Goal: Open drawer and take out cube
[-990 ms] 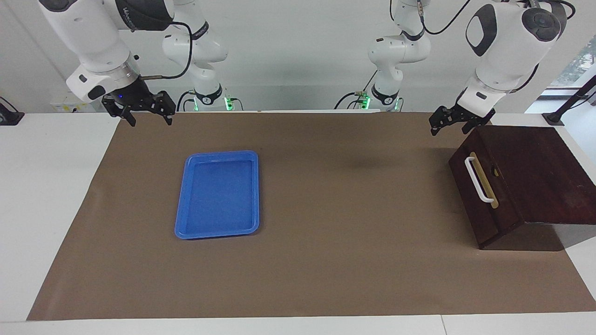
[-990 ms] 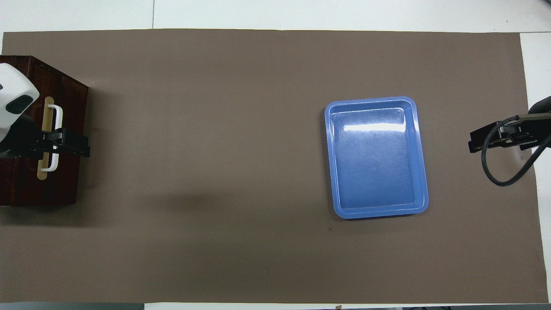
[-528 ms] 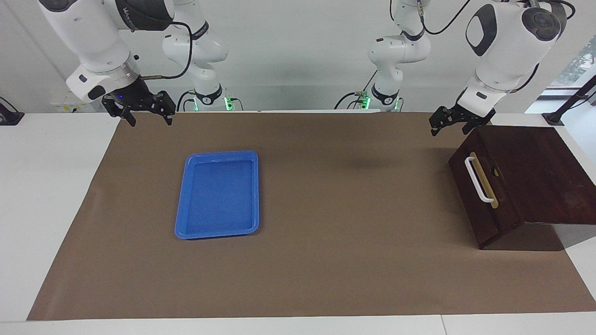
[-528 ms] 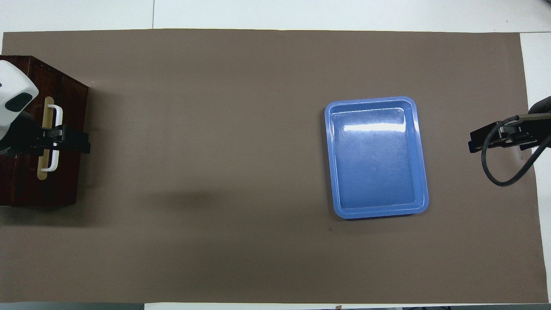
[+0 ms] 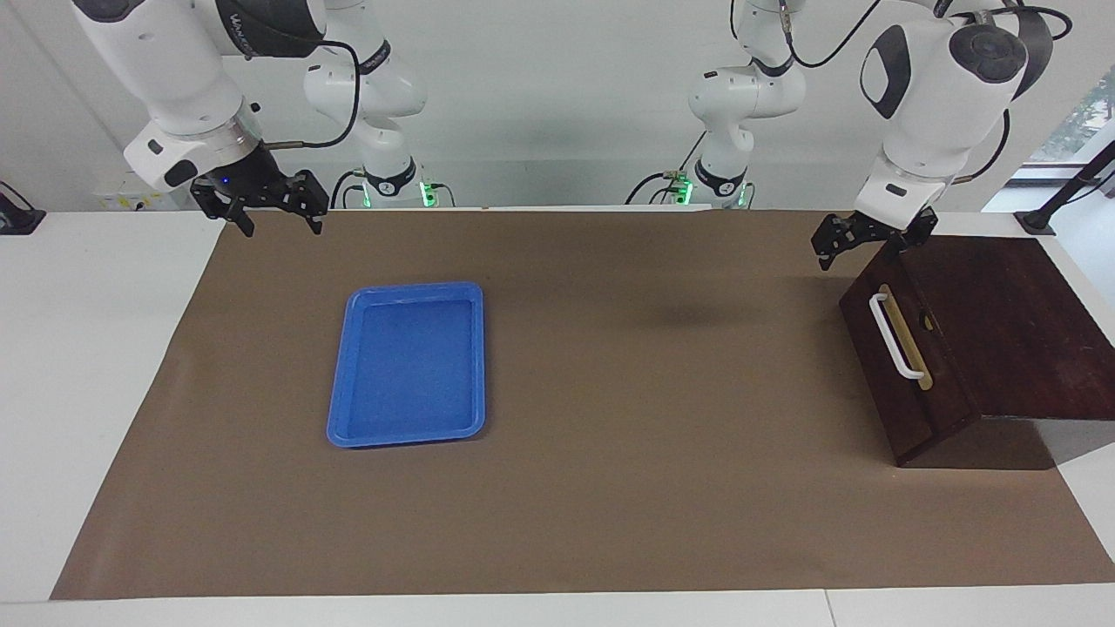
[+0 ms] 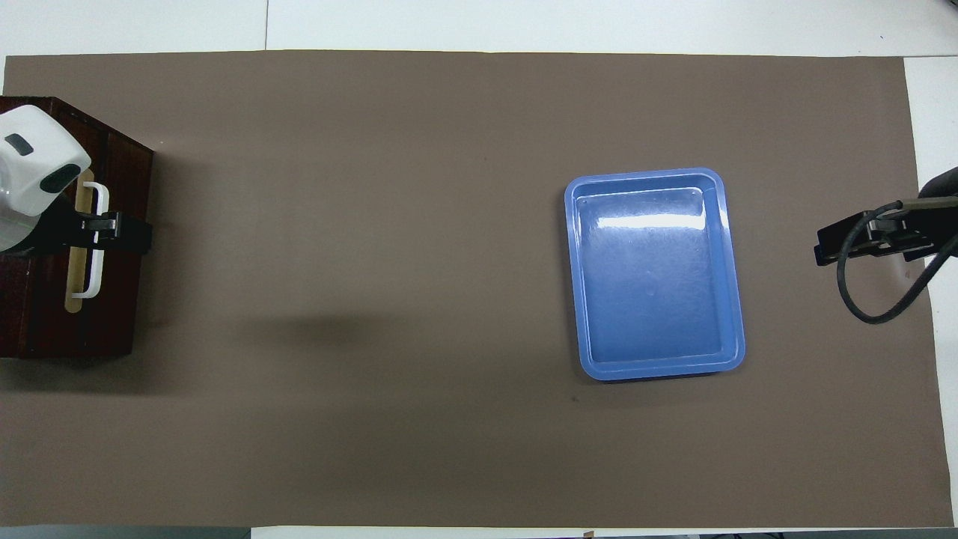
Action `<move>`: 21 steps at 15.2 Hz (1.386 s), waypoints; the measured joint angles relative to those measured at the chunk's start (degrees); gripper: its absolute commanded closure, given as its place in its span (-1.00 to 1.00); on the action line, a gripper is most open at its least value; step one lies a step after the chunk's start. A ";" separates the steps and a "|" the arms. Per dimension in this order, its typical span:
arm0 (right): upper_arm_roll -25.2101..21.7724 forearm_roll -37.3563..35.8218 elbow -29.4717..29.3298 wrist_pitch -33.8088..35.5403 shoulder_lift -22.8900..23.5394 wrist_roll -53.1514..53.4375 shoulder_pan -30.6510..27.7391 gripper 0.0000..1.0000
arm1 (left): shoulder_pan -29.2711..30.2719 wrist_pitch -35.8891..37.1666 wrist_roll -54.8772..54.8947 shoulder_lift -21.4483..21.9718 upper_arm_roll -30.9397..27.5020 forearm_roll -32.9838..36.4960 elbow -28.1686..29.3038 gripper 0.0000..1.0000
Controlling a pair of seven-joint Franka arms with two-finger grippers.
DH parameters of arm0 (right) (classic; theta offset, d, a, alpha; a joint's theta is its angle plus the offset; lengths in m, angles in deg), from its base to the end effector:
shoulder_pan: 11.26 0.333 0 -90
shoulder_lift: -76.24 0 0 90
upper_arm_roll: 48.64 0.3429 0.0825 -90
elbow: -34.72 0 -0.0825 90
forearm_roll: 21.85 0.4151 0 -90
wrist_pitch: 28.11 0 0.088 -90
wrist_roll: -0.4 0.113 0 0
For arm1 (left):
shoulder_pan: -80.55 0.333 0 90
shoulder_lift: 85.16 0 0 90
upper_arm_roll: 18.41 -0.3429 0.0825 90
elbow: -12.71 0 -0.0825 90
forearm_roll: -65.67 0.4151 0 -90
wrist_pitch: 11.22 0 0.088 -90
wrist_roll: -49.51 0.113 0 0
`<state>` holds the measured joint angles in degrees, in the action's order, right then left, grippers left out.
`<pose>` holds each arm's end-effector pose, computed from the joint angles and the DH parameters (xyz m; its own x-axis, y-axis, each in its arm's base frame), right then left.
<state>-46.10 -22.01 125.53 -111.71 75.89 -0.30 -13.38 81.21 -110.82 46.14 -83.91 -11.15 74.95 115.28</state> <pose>0.5700 0.0039 0.6329 0.9927 0.0191 -0.1195 0.0195 -0.9998 0.0016 0.5809 -0.0521 0.5626 0.9962 -0.0838 -0.0229 -0.0864 -0.9829 -0.1625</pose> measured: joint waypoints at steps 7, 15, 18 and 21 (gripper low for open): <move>0.00 0.00 0.00 0.00 0.00 0.00 0.00 -1.00 | -1.63 -7.92 -2.37 -8.31 0.08 14.65 2.18 -1.00; 0.00 0.00 0.00 0.00 0.00 0.00 0.00 -1.00 | -0.13 -14.35 -2.65 -9.85 -0.57 18.23 4.45 -1.00; 0.00 0.00 0.00 0.00 0.00 0.00 0.00 -1.00 | 1.07 -17.93 -2.64 -10.44 -0.67 18.27 6.00 -1.00; 0.00 0.00 0.00 0.00 0.00 0.00 0.00 -1.00 | 1.92 -19.59 -2.64 -12.14 -0.69 18.30 6.67 -1.00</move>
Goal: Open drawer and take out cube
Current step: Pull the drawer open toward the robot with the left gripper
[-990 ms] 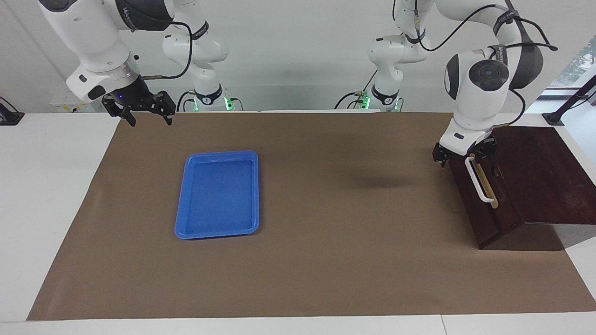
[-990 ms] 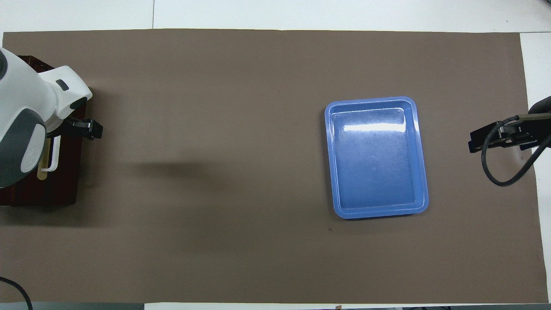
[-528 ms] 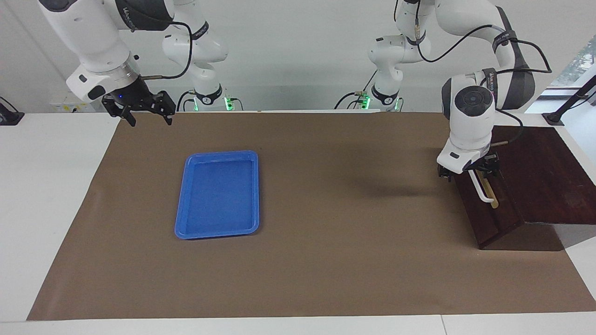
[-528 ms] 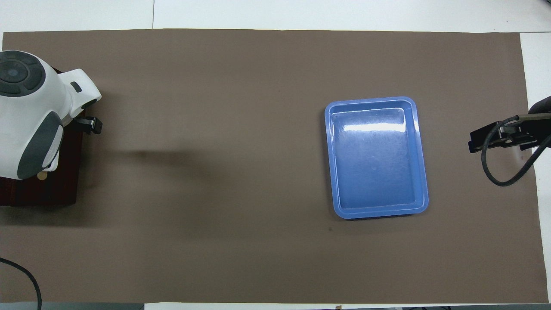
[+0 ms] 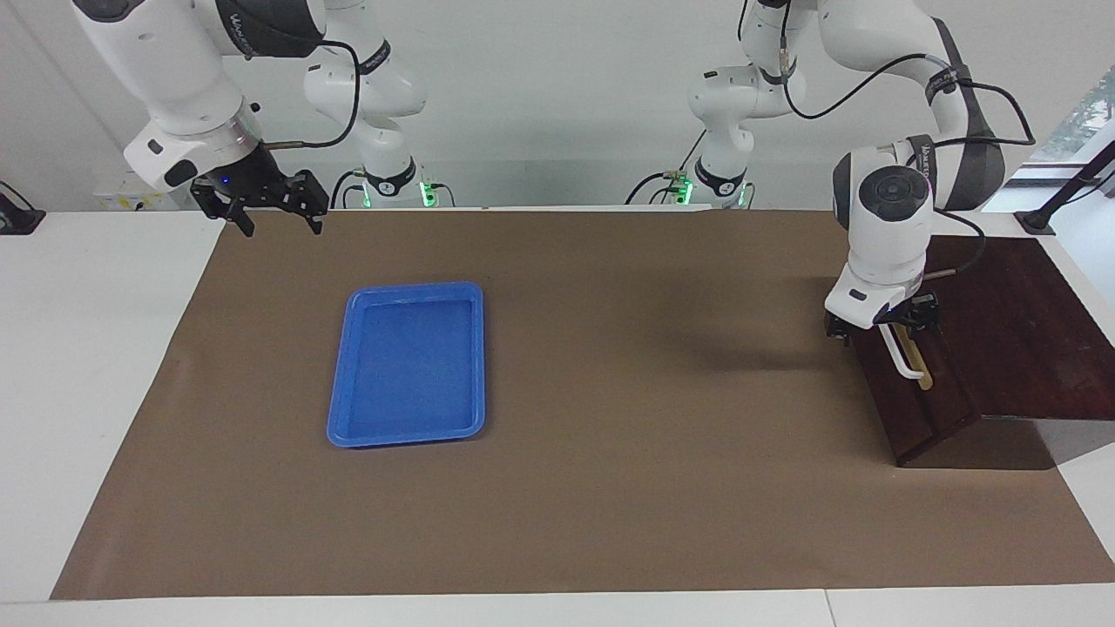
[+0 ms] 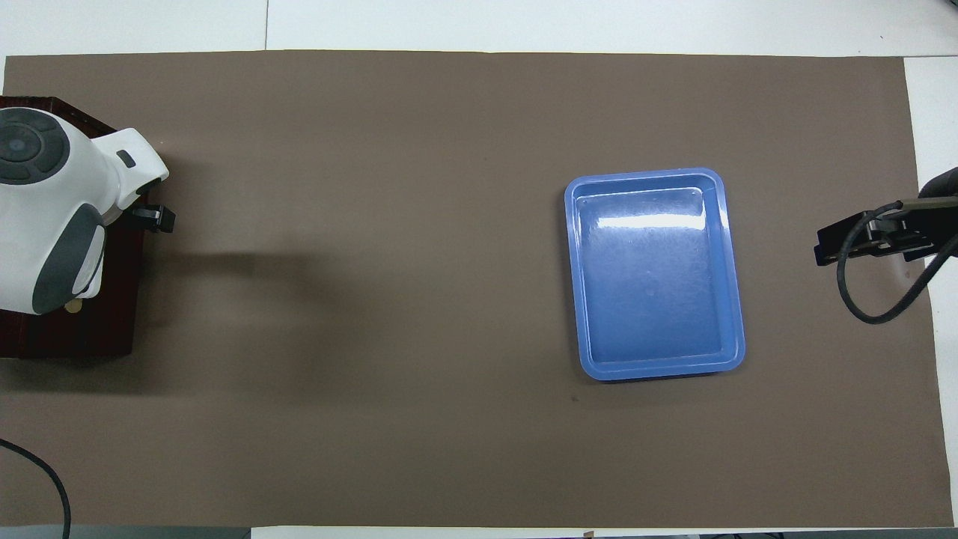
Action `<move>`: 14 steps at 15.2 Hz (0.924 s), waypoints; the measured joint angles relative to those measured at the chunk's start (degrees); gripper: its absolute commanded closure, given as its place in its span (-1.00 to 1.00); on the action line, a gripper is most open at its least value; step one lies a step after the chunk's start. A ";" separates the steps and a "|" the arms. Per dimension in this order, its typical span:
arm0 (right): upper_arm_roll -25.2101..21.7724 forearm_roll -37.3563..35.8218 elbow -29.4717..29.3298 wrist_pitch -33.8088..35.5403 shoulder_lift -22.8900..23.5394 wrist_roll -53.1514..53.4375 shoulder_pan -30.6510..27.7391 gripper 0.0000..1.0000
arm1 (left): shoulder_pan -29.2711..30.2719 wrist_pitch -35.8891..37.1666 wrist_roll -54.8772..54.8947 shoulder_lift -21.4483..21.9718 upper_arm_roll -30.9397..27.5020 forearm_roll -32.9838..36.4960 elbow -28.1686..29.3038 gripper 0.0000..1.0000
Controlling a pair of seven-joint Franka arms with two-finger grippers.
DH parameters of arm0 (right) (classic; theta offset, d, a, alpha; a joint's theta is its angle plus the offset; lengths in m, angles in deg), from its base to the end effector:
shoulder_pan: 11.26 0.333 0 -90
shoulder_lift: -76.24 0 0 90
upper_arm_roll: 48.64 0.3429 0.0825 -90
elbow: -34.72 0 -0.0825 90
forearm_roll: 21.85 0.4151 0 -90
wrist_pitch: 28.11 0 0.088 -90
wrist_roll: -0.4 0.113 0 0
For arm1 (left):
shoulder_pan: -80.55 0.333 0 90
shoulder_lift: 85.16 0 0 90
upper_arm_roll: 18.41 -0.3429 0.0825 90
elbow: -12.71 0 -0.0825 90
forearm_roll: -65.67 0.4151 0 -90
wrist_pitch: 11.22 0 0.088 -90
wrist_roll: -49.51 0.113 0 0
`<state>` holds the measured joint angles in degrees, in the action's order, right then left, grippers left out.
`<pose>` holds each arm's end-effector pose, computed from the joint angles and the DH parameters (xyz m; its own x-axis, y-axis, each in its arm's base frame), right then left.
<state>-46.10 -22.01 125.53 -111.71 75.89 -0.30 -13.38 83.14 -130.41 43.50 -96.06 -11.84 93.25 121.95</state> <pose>0.5700 0.0039 0.6329 0.9927 0.0191 -0.1195 0.0195 -0.9998 0.0016 0.6359 -0.0154 0.4083 0.9799 -0.1986 -0.0182 -0.1902 -0.9029 -0.3854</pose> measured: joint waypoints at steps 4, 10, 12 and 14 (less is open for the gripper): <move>0.00 0.00 0.00 0.00 0.00 0.00 0.00 -1.00 | 0.03 -0.54 0.00 -1.28 0.26 0.04 0.19 -1.00; 0.00 0.00 0.00 0.00 0.00 0.00 0.00 -1.00 | -1.51 -0.85 0.07 -1.23 0.69 0.56 0.60 -1.00; 0.00 0.00 0.00 0.00 0.00 0.00 0.00 -1.00 | -3.20 -0.85 0.06 -1.22 0.79 0.56 0.67 -1.00; 0.00 0.00 0.00 0.00 0.00 0.00 0.00 -1.00 | -5.02 -0.84 0.00 -1.20 0.84 0.53 0.73 -1.00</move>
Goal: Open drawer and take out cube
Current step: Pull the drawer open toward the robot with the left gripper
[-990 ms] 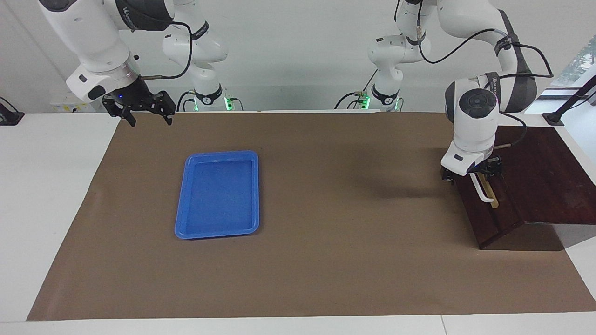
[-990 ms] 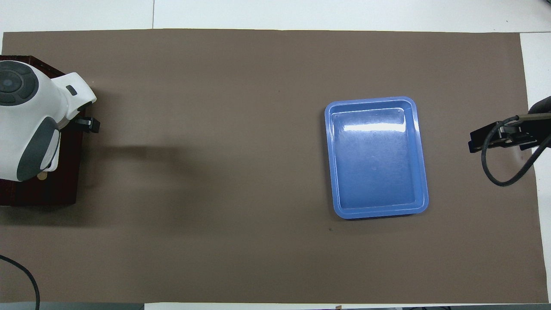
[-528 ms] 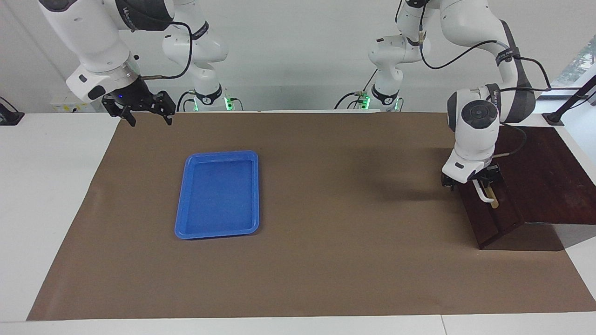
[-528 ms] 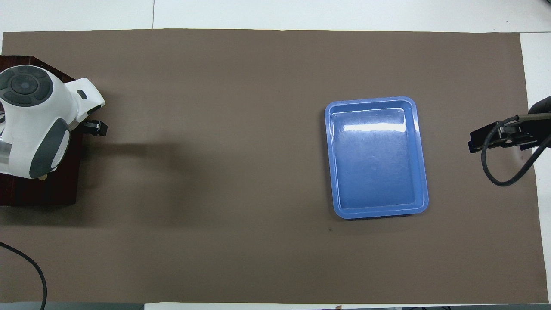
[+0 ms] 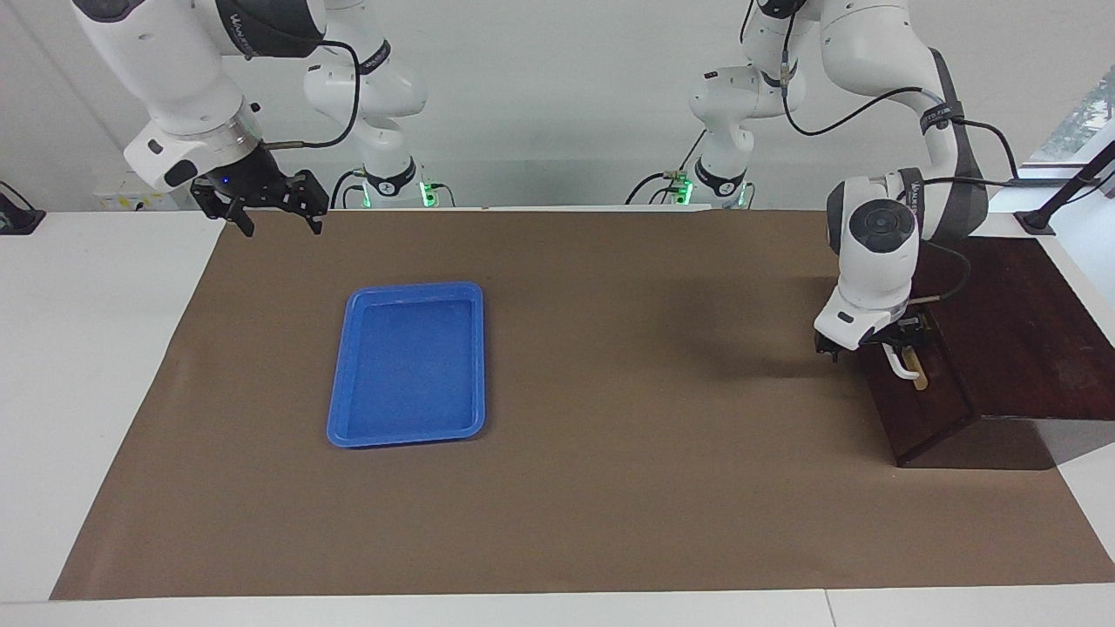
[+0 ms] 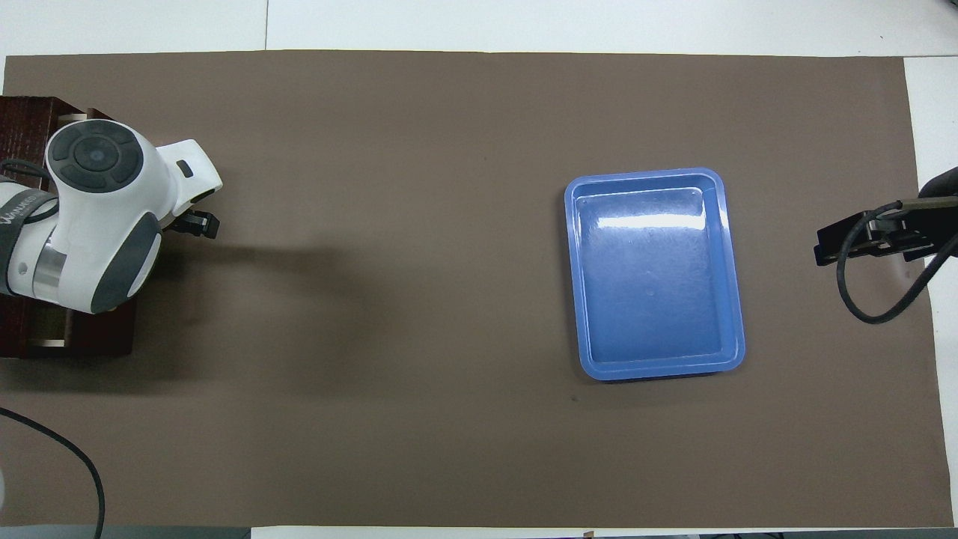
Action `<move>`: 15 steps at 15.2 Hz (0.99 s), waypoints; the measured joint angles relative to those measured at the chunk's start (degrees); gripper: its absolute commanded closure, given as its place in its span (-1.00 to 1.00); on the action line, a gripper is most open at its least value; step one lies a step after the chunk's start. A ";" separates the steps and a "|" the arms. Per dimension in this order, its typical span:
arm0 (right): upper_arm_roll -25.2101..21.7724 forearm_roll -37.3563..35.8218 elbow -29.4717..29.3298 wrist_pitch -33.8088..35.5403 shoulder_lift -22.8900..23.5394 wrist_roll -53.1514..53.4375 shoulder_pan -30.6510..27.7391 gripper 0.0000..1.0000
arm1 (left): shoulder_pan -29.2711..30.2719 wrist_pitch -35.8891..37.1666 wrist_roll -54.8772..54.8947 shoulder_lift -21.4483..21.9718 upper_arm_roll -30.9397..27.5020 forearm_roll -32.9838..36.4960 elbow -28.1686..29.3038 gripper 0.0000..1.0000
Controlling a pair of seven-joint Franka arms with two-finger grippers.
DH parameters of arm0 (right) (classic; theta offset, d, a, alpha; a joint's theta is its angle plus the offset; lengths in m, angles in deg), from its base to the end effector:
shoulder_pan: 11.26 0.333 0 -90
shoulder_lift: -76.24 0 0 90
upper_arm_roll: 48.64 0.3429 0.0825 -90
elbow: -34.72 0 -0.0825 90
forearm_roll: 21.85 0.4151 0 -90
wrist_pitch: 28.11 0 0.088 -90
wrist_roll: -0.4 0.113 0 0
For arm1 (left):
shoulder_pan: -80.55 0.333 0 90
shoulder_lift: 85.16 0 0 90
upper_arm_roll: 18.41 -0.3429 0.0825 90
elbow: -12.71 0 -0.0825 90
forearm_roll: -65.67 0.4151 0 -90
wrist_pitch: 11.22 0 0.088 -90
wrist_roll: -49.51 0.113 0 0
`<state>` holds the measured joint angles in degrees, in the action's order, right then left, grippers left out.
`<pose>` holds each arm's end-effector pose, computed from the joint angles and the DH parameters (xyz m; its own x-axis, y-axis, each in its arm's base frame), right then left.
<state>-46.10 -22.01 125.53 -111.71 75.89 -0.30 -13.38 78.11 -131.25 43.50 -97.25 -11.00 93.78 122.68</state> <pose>0.5700 0.0039 0.6329 0.9927 0.0191 -0.1195 0.0195 -0.9998 0.0016 0.6308 -0.0804 0.3903 0.9508 -0.3076 -0.0376 -0.2981 -0.8748 -0.3818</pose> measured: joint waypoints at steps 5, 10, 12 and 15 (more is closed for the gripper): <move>0.00 0.00 0.00 0.00 0.00 0.00 0.00 -1.00 | -3.28 0.04 -0.29 0.12 -0.04 -1.40 0.03 -1.00; 0.00 0.00 0.00 0.00 0.00 0.00 0.00 -1.00 | -5.81 0.10 -0.31 0.11 0.05 -2.16 0.05 -1.00; 0.00 0.00 0.00 0.00 0.00 0.00 0.00 -1.00 | -6.30 0.72 -0.30 0.11 0.05 -2.25 -0.06 -1.00; 0.00 0.00 0.00 0.00 0.00 0.00 0.00 -1.00 | -6.73 4.89 -0.12 0.18 0.31 -4.07 -2.52 -1.00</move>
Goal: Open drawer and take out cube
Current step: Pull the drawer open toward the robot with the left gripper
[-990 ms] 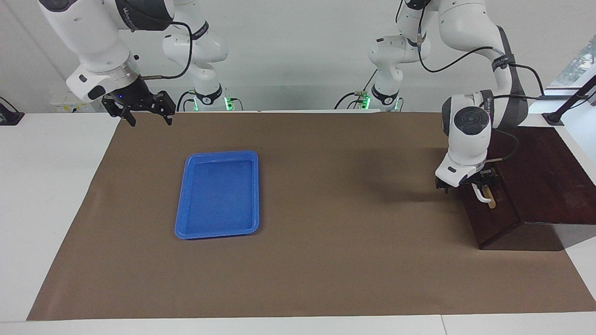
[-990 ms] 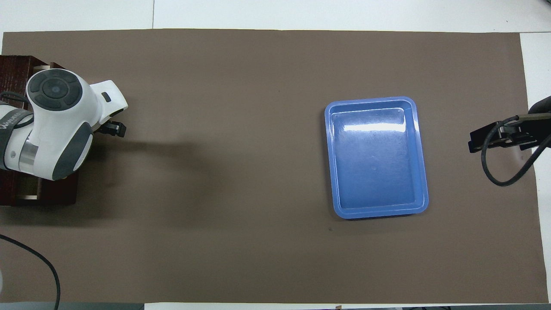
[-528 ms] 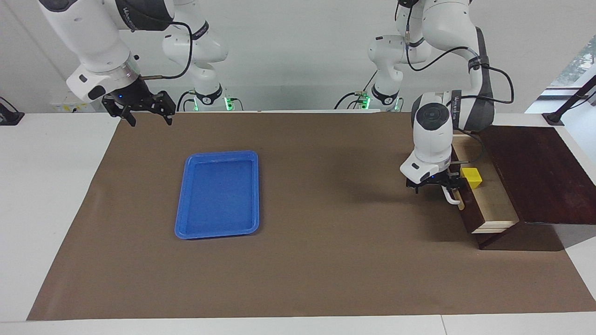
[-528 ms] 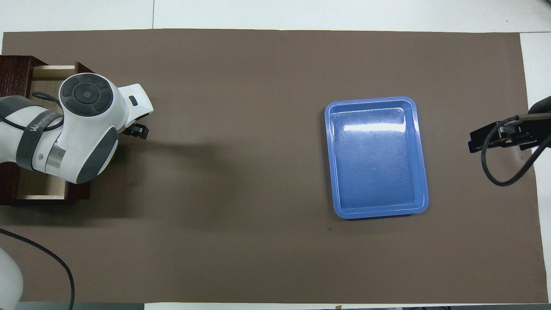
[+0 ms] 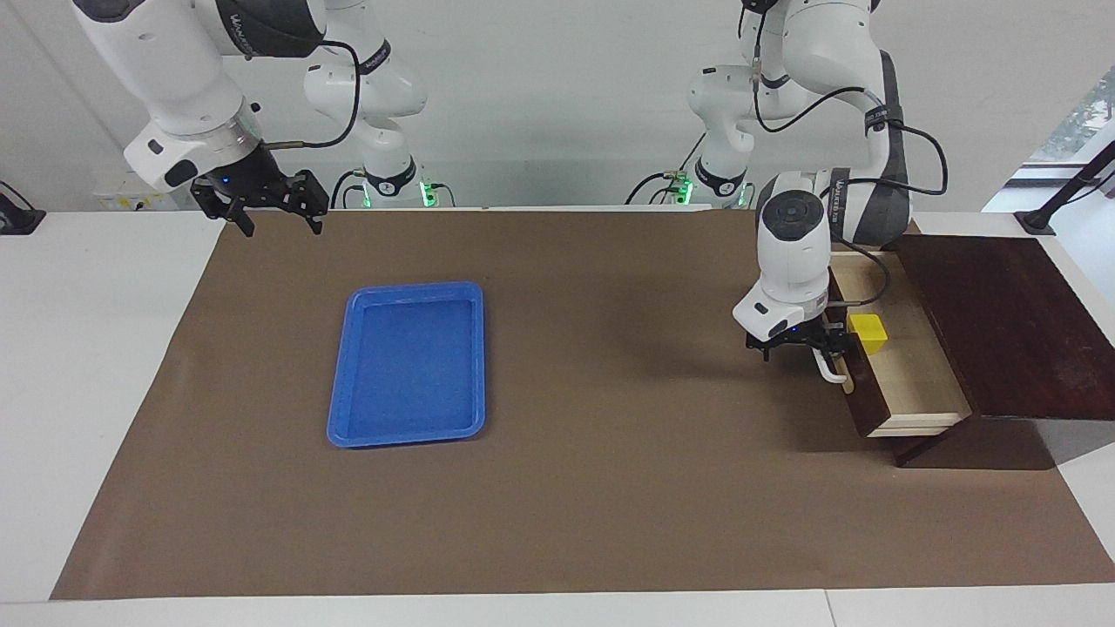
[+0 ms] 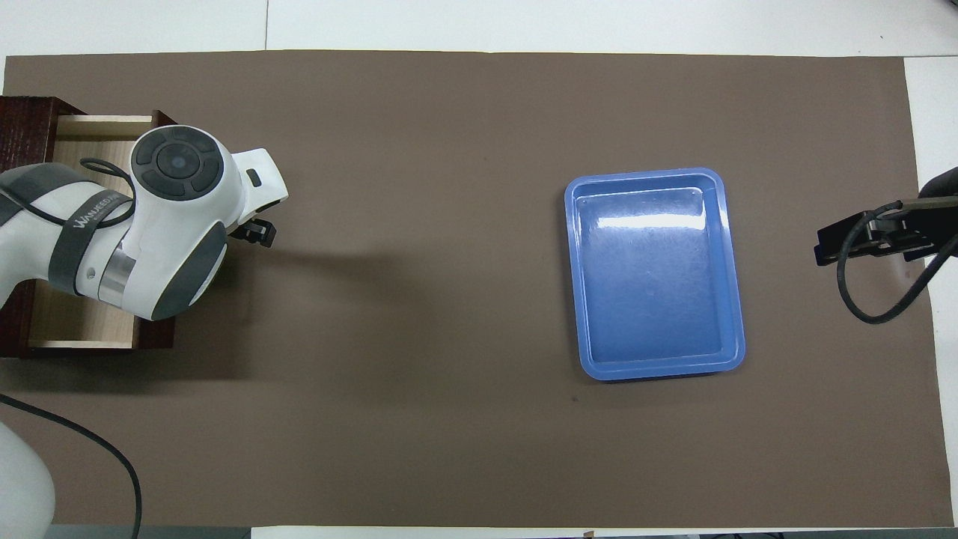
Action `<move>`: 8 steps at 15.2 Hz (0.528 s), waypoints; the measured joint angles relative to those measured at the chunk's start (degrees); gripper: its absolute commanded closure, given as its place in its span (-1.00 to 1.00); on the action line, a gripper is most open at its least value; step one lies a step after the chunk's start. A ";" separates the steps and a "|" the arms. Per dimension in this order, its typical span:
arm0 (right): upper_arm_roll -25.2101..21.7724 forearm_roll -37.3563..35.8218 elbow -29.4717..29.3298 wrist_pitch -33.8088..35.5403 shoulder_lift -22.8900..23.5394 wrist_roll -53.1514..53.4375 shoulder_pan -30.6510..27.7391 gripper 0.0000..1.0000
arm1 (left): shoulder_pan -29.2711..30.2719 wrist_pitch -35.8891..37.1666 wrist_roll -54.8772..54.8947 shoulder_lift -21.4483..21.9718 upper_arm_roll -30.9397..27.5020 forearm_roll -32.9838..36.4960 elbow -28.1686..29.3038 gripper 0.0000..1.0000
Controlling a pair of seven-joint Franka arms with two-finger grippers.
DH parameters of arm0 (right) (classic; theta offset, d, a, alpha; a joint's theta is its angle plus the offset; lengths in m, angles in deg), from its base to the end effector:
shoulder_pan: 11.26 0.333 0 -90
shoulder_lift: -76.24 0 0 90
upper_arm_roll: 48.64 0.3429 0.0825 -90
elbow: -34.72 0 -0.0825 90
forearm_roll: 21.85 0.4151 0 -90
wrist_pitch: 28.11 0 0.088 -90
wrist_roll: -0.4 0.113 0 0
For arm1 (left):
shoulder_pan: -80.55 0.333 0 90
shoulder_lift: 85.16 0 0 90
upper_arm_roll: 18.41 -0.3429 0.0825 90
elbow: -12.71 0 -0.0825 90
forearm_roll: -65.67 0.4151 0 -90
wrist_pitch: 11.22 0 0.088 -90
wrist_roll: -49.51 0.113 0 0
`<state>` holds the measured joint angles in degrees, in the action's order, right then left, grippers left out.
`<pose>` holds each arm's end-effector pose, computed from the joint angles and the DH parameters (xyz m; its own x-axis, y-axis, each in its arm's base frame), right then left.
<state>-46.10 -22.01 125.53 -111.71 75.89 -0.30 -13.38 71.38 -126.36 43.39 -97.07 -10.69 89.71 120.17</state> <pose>0.5700 0.0039 0.6329 0.9927 0.0191 -0.1195 0.0195 -0.9998 0.0016 0.6171 -0.1557 0.4059 0.9309 -0.3596 -0.0635 -0.3591 -0.8697 -0.3386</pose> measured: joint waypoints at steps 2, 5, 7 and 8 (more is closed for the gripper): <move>0.00 0.00 0.00 0.00 0.00 0.00 0.00 -1.00 | -0.36 4.24 0.82 0.18 0.03 -3.74 -3.85 -1.00; 0.00 0.00 0.00 0.00 0.00 0.00 0.00 -1.00 | -0.41 10.93 1.15 0.76 0.01 -8.87 -10.41 -1.00; 0.00 0.00 0.00 0.00 0.00 0.00 0.00 -1.00 | -0.31 14.10 1.02 1.42 -0.72 -12.89 -13.59 -1.00; 0.00 0.00 0.00 0.00 0.00 0.00 0.00 -1.00 | -0.22 15.49 0.56 1.82 -1.46 -14.15 -14.97 -1.00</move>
<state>-46.10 -22.01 125.53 -111.71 75.89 -0.30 -13.38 71.16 -110.86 43.95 -95.25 -12.16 75.56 105.20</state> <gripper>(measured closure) 0.000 0.000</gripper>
